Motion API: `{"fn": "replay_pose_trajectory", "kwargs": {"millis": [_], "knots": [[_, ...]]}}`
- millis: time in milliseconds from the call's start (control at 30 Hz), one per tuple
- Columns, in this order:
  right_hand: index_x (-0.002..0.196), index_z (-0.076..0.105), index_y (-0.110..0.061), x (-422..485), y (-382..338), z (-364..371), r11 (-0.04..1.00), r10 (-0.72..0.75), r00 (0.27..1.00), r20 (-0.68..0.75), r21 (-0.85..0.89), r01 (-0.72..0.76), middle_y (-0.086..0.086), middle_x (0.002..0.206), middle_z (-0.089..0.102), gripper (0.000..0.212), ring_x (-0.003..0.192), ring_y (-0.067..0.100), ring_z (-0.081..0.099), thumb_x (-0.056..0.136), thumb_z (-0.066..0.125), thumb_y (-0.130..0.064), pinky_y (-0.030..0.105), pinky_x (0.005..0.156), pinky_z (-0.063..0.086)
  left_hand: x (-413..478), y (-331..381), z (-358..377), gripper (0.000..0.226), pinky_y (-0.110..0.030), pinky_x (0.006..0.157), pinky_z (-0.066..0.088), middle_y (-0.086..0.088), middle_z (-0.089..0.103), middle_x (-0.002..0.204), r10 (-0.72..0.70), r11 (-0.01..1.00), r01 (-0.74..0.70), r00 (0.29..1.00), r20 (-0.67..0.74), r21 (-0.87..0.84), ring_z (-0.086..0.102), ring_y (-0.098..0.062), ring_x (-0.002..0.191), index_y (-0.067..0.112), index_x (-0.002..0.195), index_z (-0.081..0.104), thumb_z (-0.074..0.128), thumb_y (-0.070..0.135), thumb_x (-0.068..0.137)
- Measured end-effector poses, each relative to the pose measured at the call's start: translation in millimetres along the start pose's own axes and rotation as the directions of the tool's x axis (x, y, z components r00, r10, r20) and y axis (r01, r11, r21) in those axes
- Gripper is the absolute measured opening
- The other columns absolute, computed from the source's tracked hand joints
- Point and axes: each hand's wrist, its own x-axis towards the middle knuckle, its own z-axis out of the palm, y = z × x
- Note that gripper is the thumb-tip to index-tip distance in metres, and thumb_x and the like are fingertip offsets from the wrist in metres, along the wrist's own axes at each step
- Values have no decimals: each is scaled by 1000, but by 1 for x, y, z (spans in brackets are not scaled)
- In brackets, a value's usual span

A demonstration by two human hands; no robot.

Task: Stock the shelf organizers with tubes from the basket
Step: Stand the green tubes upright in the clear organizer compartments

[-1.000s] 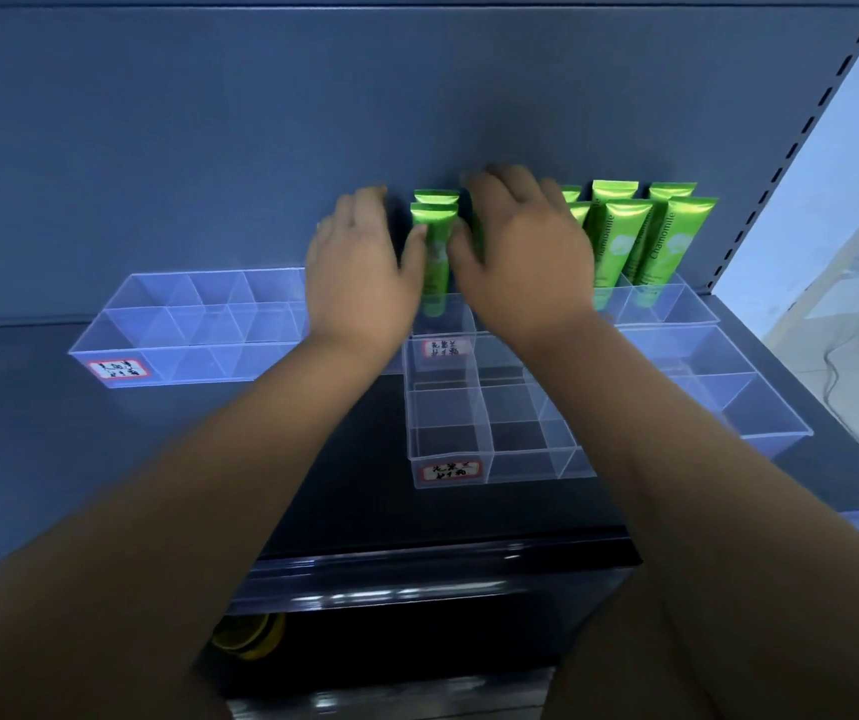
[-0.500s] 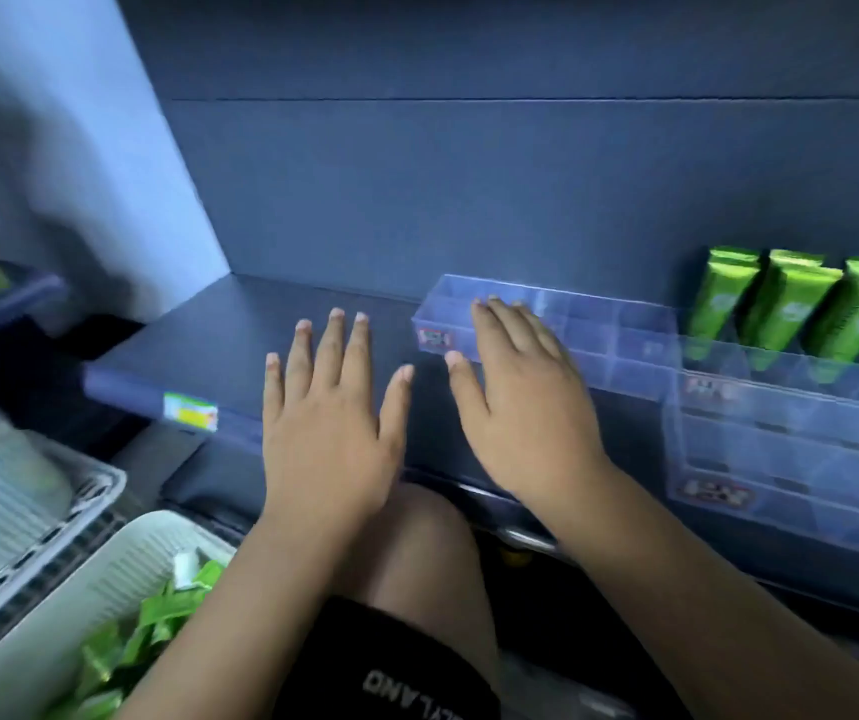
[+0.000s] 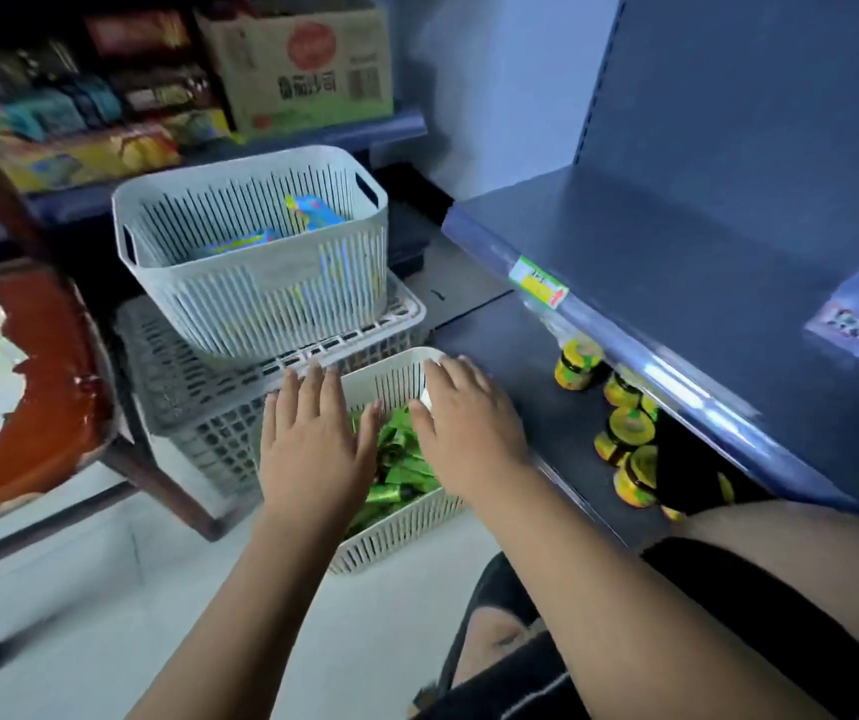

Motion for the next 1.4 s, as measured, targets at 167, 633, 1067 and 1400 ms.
{"fn": "replay_pose_trajectory", "kwargs": {"millis": [167,633,1067,1400], "knots": [[135,51,-21,8,30,70,991,131,950,284,-18,-131,2,128,58,42,115,27,57,100,43,-43,38,82,46,4,-36,61,74,-44,128,10,-7,28,166,-100,994,108,978,184,-36,14,-27,156,14,159,29,22,62,103],[127,61,-11,102,80,184,862,466,695,547,-105,-496,8,125,65,29,114,27,63,102,53,-23,21,53,29,99,-14,241,57,-48,120,30,-5,39,158,20,988,58,869,494,-142,27,-29,150,17,153,35,47,40,102],[114,64,-7,121,91,258,834,503,723,475,-45,-550,12,116,65,20,105,34,64,98,54,-10,41,82,54,136,-20,294,25,-46,87,47,-5,60,118,230,942,-315,861,454,119,51,-32,114,20,111,64,65,16,86],[78,60,-10,128,93,195,685,444,826,349,462,-563,-1,75,65,23,71,25,63,79,74,-29,26,53,39,107,-53,193,18,-21,50,50,7,71,79,32,866,174,916,399,-468,60,-4,55,19,108,69,73,28,92]]}}
